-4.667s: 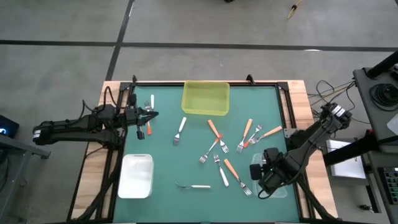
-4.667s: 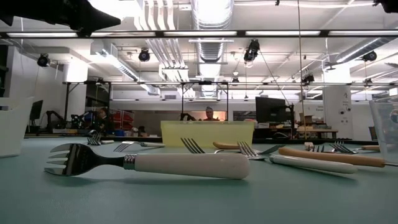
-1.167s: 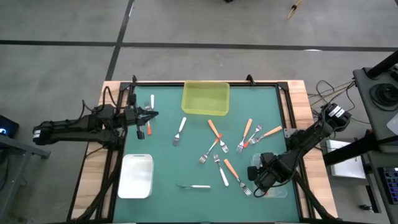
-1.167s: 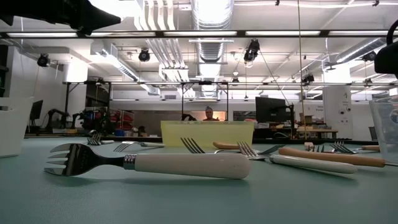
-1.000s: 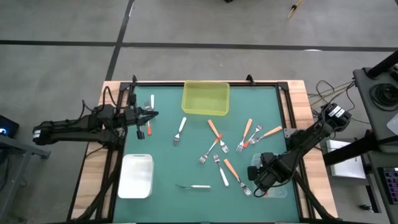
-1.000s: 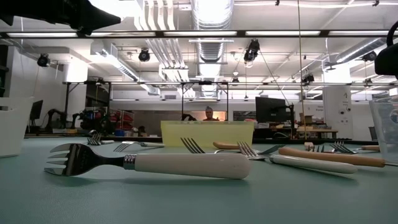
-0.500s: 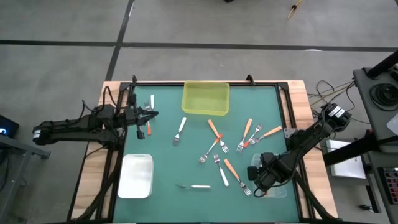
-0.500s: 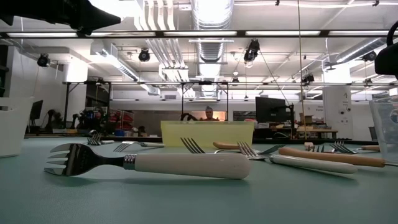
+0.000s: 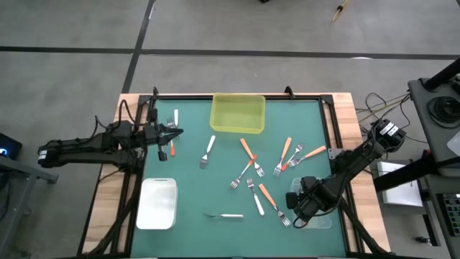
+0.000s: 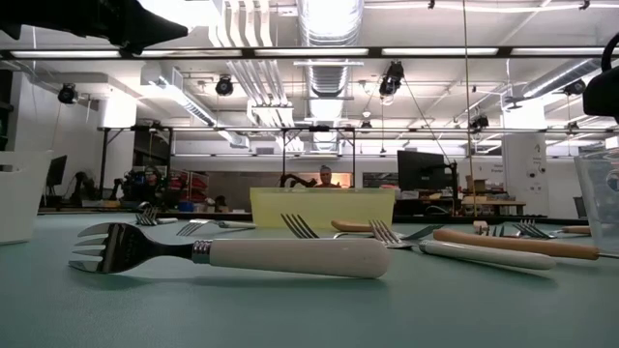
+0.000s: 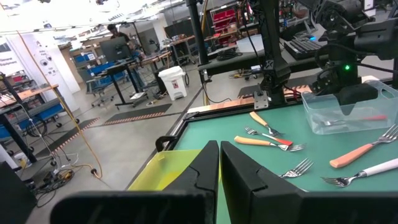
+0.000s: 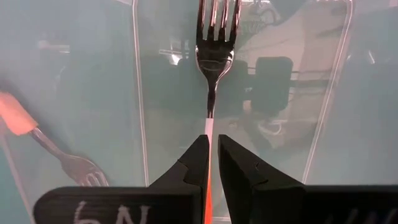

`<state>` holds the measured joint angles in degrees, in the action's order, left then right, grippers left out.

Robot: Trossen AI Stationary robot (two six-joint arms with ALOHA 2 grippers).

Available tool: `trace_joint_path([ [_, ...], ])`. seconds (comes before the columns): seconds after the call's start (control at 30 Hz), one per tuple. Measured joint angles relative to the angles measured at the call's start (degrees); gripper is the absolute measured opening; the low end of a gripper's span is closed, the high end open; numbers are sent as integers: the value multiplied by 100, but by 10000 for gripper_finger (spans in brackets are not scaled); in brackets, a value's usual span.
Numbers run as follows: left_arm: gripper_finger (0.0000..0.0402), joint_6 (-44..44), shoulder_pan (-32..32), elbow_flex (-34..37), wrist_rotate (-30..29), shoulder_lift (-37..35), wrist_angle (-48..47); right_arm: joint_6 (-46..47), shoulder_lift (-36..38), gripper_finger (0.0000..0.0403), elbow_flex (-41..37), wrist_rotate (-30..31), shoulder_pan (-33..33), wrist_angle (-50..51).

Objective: Sort silverware by color (type)
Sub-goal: Put the white fork into the white bin

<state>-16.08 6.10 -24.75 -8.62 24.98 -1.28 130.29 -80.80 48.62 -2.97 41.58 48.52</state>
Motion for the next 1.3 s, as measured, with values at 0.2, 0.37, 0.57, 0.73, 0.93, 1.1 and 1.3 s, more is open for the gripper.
trace_joint_path([
  [0.2, 0, 0, 0, 1, 0, 1, 0, -128, 79, 28, 137, -49, 0, 22],
  [0.37, 0, 1, 1, 2, 0, 1, 30, -192, 330, 28, 488, -49, 0, 350],
  [0.57, 0, 32, 1, 2, 0, -1, 154, -193, 576, 28, 1203, 257, 2, 1001],
  [0.73, 0, 68, 1, 0, 2, -1, 195, -863, 541, 28, 1863, 1555, -89, 1120],
  [0.93, 0, 144, 1, 2, 4, 74, 245, -2292, 465, 28, 2346, 2069, -552, 1123],
  [1.1, 0, 348, -1, 2, 6, 215, 462, -3596, 462, 28, 2414, 2100, -1089, 1125],
  [1.3, 0, 1278, -1, 2, 9, 474, 772, -5331, 462, 28, 2413, 2058, -1800, 1113],
])
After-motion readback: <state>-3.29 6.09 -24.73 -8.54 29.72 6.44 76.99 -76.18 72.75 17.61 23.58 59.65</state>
